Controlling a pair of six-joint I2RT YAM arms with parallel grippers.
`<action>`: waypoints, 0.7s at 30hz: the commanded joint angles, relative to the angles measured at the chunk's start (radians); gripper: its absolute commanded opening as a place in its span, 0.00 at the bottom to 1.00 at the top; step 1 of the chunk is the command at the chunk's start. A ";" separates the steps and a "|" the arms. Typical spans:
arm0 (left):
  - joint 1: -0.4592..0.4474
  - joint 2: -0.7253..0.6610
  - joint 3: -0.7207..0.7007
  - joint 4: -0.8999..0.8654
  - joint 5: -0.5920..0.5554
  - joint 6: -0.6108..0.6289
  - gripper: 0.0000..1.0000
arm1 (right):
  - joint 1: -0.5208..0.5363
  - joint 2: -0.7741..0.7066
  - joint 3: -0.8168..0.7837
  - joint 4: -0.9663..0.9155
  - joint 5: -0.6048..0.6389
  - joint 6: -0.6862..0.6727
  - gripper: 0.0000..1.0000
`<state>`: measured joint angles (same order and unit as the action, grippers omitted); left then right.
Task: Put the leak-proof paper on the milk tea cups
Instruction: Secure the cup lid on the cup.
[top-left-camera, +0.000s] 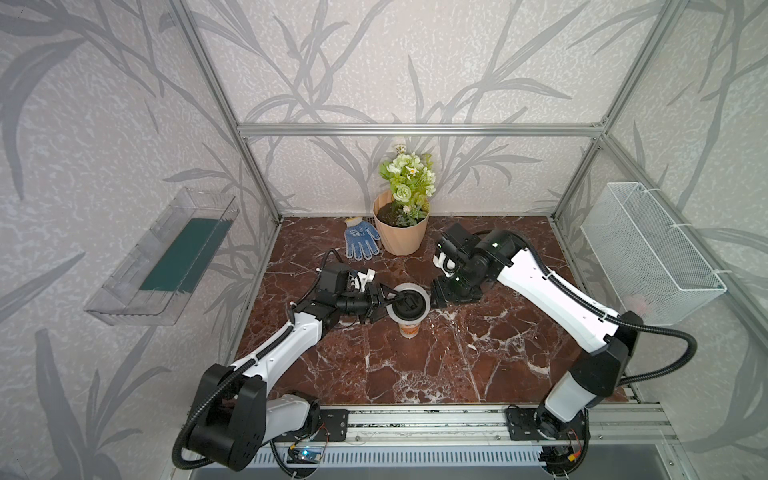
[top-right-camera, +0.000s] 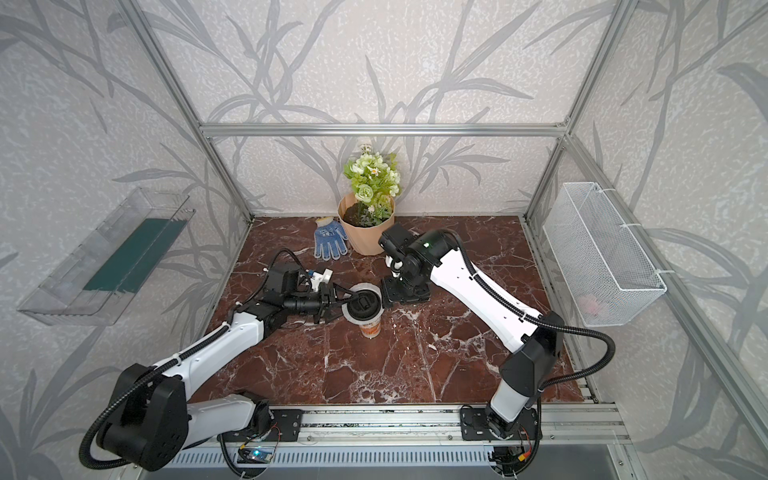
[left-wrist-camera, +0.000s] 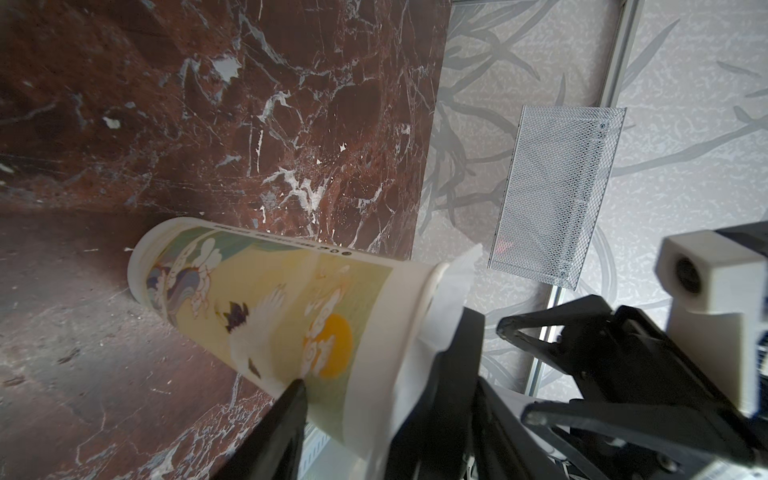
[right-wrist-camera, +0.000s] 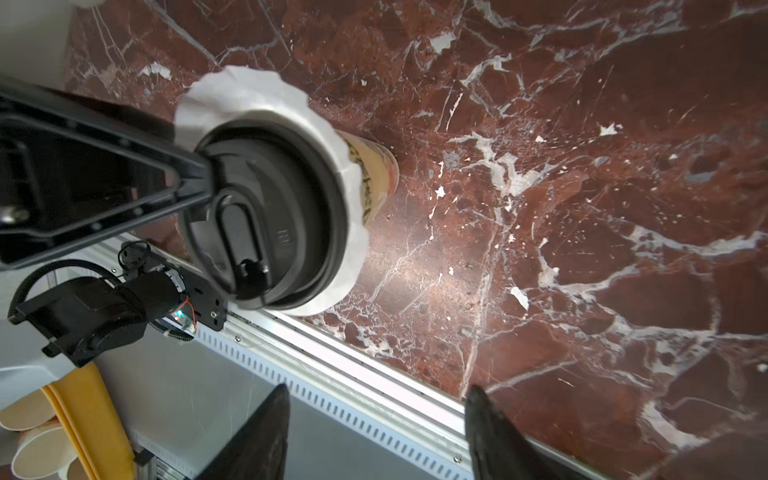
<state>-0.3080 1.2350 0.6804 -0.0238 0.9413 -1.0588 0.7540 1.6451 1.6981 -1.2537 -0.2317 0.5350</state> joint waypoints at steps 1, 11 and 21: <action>-0.006 0.008 -0.002 -0.054 -0.021 -0.010 0.60 | -0.015 -0.061 -0.107 0.228 -0.117 0.094 0.64; -0.006 0.000 -0.001 -0.056 -0.028 -0.007 0.60 | -0.060 -0.071 -0.258 0.396 -0.248 0.173 0.60; -0.008 0.006 0.004 -0.035 -0.029 -0.020 0.60 | -0.084 -0.070 -0.287 0.388 -0.227 0.159 0.52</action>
<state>-0.3088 1.2350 0.6804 -0.0216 0.9356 -1.0668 0.6758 1.5890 1.4258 -0.8898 -0.4492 0.6922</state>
